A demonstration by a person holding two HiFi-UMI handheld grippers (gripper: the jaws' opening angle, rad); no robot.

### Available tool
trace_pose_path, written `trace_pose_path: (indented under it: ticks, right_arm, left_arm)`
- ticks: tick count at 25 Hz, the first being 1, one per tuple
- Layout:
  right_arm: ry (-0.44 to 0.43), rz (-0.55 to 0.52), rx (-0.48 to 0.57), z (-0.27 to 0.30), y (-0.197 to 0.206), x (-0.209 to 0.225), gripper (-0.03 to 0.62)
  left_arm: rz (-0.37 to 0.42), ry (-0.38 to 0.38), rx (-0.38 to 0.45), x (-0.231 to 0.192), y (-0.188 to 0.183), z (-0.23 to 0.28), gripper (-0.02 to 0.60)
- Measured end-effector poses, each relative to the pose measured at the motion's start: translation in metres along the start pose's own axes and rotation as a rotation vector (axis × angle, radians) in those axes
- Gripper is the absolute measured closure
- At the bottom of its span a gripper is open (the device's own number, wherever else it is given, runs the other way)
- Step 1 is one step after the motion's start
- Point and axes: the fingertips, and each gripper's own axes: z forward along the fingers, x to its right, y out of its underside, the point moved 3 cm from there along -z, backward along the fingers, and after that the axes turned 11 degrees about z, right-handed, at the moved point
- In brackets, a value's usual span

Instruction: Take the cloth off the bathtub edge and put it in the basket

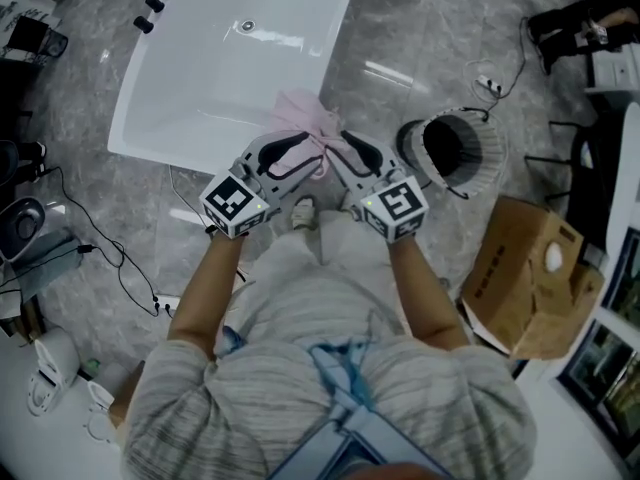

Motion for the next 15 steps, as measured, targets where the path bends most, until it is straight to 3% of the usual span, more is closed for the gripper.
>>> trace_pose_path:
  ticks: [3, 7, 10, 15]
  right_arm:
    - [-0.005, 0.000, -0.049, 0.008, 0.014, 0.007, 0.465]
    - [-0.019, -0.039, -0.148, 0.022, 0.033, 0.015, 0.414]
    - [-0.037, -0.078, -0.235, 0.032, 0.047, 0.019, 0.357]
    - [-0.091, -0.140, -0.397, 0.053, 0.077, 0.022, 0.238]
  left_arm:
    - [0.061, 0.045, -0.074, 0.001, 0.016, 0.009, 0.355]
    - [0.132, 0.089, -0.164, -0.004, 0.034, 0.015, 0.350]
    - [0.196, 0.131, -0.273, -0.010, 0.058, 0.016, 0.268]
    - [0.290, 0.239, -0.485, -0.019, 0.114, 0.010, 0.231]
